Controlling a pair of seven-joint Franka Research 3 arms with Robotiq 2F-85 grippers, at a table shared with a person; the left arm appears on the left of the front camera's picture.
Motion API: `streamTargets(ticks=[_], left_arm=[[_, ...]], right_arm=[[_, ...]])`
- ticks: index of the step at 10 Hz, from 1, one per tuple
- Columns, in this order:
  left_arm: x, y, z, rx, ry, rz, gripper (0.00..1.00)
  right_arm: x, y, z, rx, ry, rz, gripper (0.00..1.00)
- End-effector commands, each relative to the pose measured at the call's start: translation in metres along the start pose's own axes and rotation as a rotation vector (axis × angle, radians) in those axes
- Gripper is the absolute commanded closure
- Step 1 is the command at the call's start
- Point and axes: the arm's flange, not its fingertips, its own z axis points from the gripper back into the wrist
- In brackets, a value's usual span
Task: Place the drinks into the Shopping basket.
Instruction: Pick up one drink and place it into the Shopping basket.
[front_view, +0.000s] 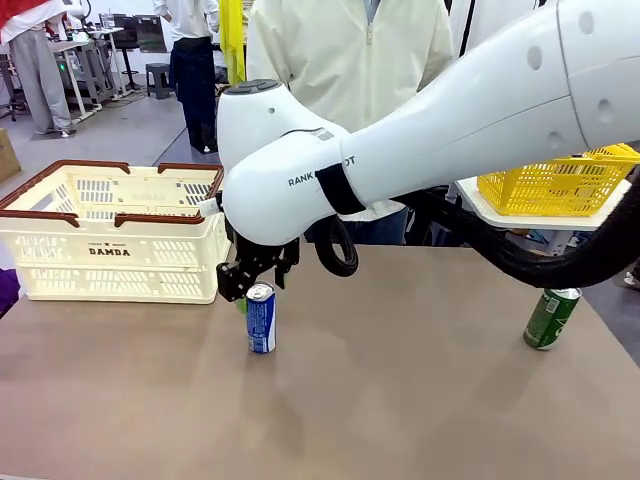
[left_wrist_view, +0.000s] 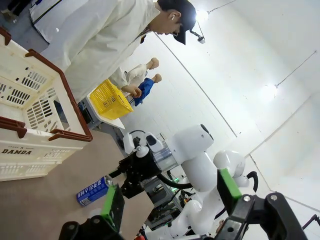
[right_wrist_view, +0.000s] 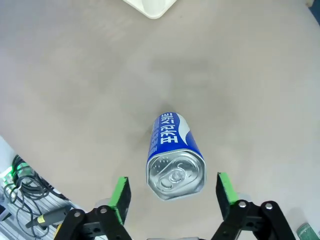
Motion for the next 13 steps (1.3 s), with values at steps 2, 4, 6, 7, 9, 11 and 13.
streamTargets(ticks=[2,4,6,7,9,11,13], left_arm=[[0.002,-0.005,-0.001,-0.017,-0.012,0.014,0.0],[0.002,-0.005,-0.001,-0.017,-0.012,0.014,0.0],[0.002,-0.005,-0.001,-0.017,-0.012,0.014,0.0],[0.002,-0.005,-0.001,-0.017,-0.012,0.014,0.0],[0.002,-0.005,-0.001,-0.017,-0.012,0.014,0.0],[0.002,-0.005,-0.001,-0.017,-0.012,0.014,0.0],[0.002,-0.005,-0.001,-0.017,-0.012,0.014,0.0]], right_arm=[[-0.051,-0.02,0.072,0.061,-0.044,-0.004,0.0],[-0.14,-0.051,0.14,0.213,0.039,-0.031,0.0],[-0.248,-0.12,0.162,0.437,0.033,-0.215,0.0],[-0.293,-0.162,0.154,0.602,-0.002,-0.317,0.0],[-0.379,-0.242,0.116,1.016,-0.235,-0.489,0.0],[-0.451,-0.301,0.06,1.421,-0.516,-0.595,0.0],[-0.49,-0.319,0.031,1.533,-0.697,-0.665,0.0]])
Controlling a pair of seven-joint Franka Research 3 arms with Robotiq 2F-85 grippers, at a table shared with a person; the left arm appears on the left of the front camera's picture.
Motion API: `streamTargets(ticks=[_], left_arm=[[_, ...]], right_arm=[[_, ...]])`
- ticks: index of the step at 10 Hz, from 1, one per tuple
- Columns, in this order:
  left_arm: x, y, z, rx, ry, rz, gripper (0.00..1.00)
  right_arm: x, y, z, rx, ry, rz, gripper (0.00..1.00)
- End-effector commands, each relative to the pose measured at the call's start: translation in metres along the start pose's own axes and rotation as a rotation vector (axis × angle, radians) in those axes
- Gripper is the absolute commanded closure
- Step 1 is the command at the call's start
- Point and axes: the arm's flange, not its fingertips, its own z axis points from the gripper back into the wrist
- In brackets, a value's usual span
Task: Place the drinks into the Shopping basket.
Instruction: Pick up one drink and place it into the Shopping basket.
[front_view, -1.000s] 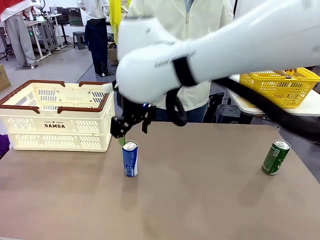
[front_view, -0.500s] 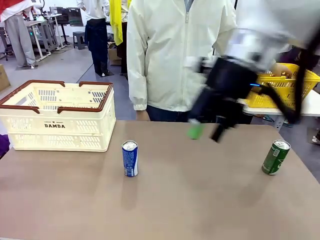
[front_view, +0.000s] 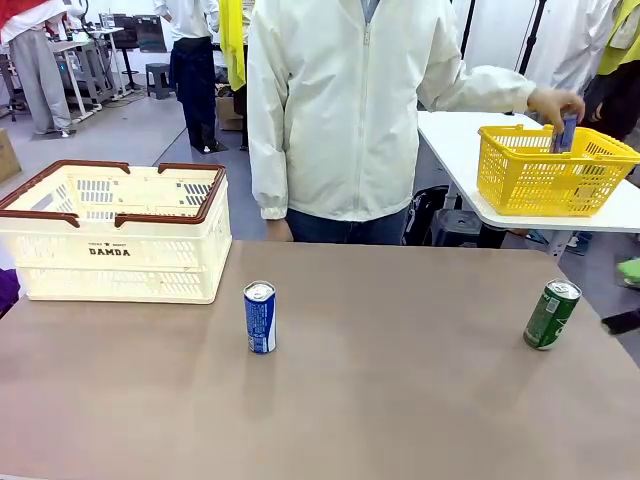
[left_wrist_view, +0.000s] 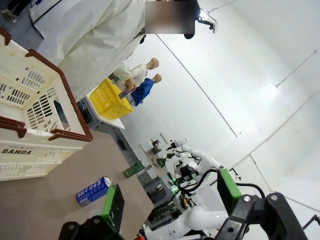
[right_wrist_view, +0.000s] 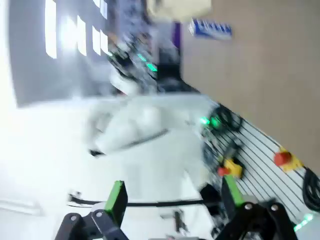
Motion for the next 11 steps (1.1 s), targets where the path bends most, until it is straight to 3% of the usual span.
streamTargets(ticks=[1,2,3,8,9,11], left_arm=[[0.002,-0.005,-0.001,-0.018,-0.012,0.014,0.0],[0.002,-0.005,-0.001,-0.018,-0.012,0.014,0.0],[0.002,-0.005,-0.001,-0.018,-0.012,0.014,0.0],[0.0,0.0,0.0,0.0,0.0,0.0,0.0],[0.007,-0.01,-0.011,0.092,0.135,0.057,0.0],[-0.004,-0.062,-0.122,0.333,0.524,0.03,0.0]], right_arm=[[-0.011,-0.029,-0.014,0.248,-0.268,-0.018,0.0],[-0.017,-0.032,-0.013,0.129,-0.391,-0.026,0.0],[0.0,-0.019,0.023,0.114,-0.125,-0.042,0.0],[0.0,-0.019,0.023,0.114,-0.125,-0.042,0.0],[0.0,-0.019,0.023,0.114,-0.125,-0.042,0.0],[0.0,-0.019,0.023,0.114,-0.125,-0.042,0.0]])
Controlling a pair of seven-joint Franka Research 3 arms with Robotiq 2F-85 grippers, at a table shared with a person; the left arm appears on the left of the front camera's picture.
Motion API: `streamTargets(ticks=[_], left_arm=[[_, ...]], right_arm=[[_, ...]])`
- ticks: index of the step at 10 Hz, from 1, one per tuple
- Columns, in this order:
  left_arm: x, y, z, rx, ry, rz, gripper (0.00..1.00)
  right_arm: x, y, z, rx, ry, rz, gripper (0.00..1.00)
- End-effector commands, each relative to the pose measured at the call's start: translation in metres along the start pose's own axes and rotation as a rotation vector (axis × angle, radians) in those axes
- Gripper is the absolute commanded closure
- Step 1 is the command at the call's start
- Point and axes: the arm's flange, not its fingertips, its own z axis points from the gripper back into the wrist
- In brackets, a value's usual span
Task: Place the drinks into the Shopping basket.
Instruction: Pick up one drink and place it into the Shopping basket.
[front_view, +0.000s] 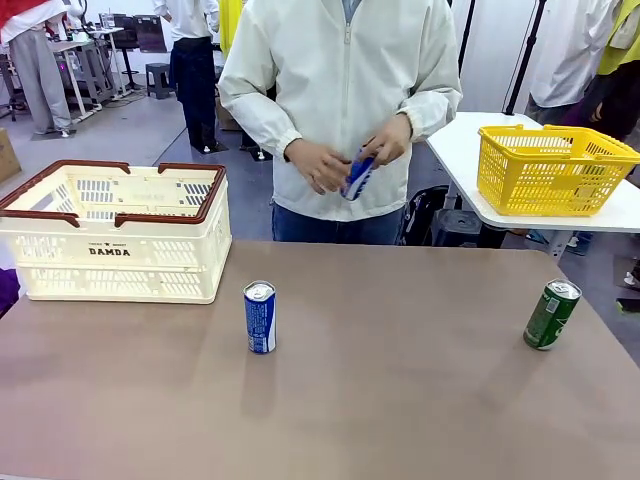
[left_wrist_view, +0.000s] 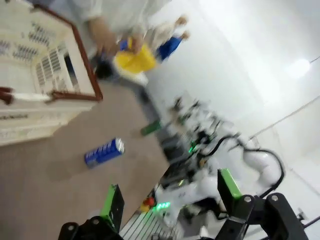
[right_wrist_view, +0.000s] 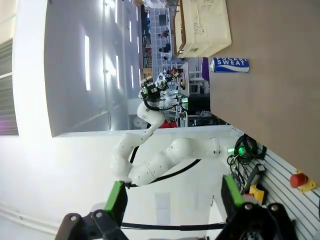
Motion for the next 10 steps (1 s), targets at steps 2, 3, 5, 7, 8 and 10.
streamTargets(ticks=[2,3,5,7,8,10], left_arm=[[0.005,-0.098,-0.183,0.394,0.604,-0.121,0.0],[-0.001,-0.109,-0.252,0.557,0.728,-0.186,0.0],[-0.006,-0.111,-0.332,0.898,0.574,-0.303,0.0],[-0.051,-0.137,-0.327,0.555,0.544,-0.204,0.0],[-0.051,-0.137,-0.327,0.555,0.544,-0.204,0.0],[-0.027,-0.103,-0.361,0.843,0.473,-0.237,0.0]], right_arm=[[-0.003,0.0,0.004,-0.014,0.022,0.026,0.0],[-0.003,0.0,0.004,-0.014,0.022,0.026,0.0],[-0.003,0.0,0.004,-0.014,0.022,0.026,0.0],[-0.003,0.0,0.004,-0.014,0.022,0.026,0.0],[-0.003,0.0,0.004,-0.014,0.022,0.026,0.0],[-0.003,0.0,0.004,-0.014,0.022,0.026,0.0]])
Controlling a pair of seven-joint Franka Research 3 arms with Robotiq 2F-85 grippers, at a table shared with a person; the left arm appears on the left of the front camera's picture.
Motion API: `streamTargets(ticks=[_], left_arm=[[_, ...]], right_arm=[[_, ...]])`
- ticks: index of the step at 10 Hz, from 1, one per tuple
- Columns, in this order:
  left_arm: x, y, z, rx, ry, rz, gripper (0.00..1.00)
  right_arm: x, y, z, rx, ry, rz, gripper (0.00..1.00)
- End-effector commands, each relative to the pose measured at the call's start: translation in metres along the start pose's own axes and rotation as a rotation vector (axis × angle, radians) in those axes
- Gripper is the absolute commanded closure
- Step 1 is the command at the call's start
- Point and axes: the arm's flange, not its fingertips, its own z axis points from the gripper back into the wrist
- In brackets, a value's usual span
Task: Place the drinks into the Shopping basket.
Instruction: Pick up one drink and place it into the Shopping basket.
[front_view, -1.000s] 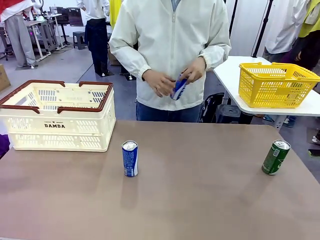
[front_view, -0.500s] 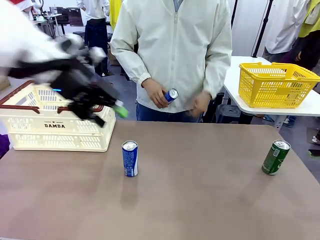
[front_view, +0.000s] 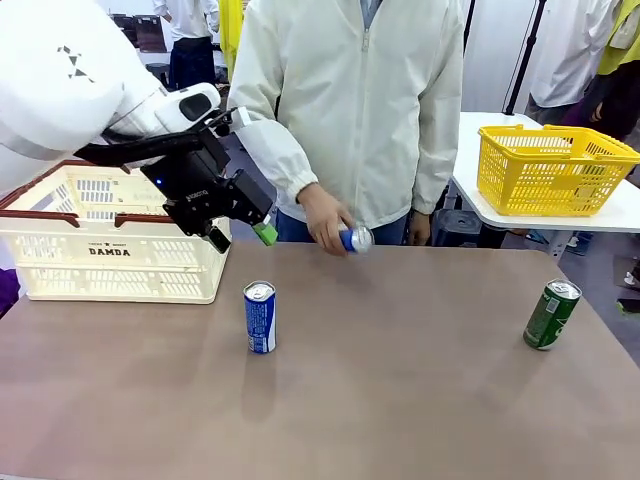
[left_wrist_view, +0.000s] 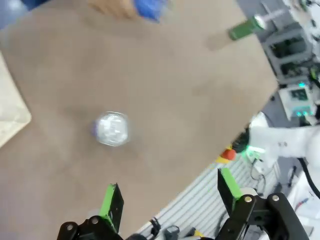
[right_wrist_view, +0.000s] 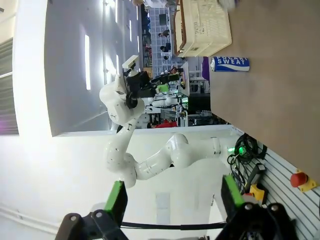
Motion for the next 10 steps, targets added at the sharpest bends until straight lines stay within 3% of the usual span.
streamTargets(ticks=[1,3,5,7,8,10], left_arm=[[0.01,0.02,-0.023,0.159,0.005,0.119,0.0],[0.004,0.017,-0.029,0.241,0.007,0.129,0.0],[-0.062,0.087,0.101,-0.005,-0.132,0.216,0.0],[-0.164,0.173,0.206,-0.17,-0.252,0.319,0.0],[-0.206,0.202,0.223,-0.283,-0.315,0.326,0.0],[-0.243,0.216,0.215,-0.334,-0.354,0.37,0.0]], right_arm=[[-0.002,0.0,0.004,-0.015,0.019,0.026,0.0],[-0.002,0.0,0.004,-0.015,0.019,0.026,0.0],[-0.002,0.0,0.004,-0.015,0.019,0.026,0.0],[-0.002,0.0,0.004,-0.015,0.019,0.026,0.0],[-0.002,0.0,0.004,-0.015,0.019,0.026,0.0],[-0.002,0.0,0.004,-0.015,0.019,0.026,0.0]])
